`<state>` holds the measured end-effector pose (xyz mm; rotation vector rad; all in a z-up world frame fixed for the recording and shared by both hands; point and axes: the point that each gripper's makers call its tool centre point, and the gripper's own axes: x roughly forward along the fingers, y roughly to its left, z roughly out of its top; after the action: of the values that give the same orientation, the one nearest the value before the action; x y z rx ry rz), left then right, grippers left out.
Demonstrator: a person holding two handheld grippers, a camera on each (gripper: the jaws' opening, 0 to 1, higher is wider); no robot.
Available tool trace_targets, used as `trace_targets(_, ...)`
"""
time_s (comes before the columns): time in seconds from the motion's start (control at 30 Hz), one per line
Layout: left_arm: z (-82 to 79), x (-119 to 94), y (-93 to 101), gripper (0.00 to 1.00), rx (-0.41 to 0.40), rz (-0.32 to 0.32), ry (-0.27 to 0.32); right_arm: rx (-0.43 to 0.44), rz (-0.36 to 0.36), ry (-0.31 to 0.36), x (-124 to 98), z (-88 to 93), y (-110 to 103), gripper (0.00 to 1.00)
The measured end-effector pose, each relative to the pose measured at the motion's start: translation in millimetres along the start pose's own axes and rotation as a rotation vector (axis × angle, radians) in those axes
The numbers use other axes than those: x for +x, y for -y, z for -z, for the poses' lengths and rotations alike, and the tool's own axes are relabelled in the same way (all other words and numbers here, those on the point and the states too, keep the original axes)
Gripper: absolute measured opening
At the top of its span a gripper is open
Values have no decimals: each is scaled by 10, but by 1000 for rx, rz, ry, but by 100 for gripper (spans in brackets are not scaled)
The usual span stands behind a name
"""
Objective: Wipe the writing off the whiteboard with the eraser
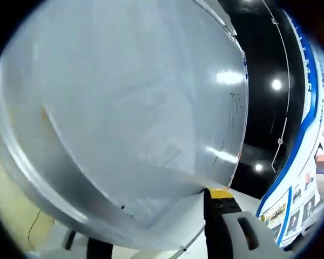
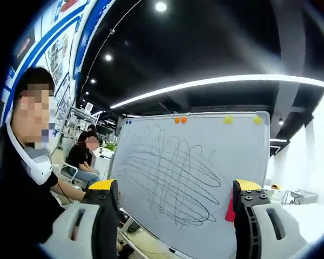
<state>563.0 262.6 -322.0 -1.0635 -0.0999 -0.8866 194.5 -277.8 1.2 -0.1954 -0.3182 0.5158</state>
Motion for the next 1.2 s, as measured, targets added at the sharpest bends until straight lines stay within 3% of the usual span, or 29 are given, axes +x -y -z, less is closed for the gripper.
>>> trace_targets(0.2,-15,-22,-87,71,-19,-31,-40,50,-25,32,6,127,-120,88)
trace_targets(0.33,16,-58,-8,69,-18,5,-4,102,-9,52,-18,202,-146,88)
trace_targets(0.5,-24,-205,159,69,-34,35,96,116,28,53,-110,304,-61,88)
trace_targets(0.7,-94,-392,219,71,21,41,125,100,94,37,-110,421,36,88)
trace_targets(0.83,-81,-473,185,56,77,-10,110,91,126,30,-86,489,87,88)
trace_targets(1.0,-36,-465,252,52,82,-6,116,85,154,22,-38,552,112,88)
trace_targets(1.2,-91,-424,198,50,78,-29,126,79,177,34,36,581,109,88)
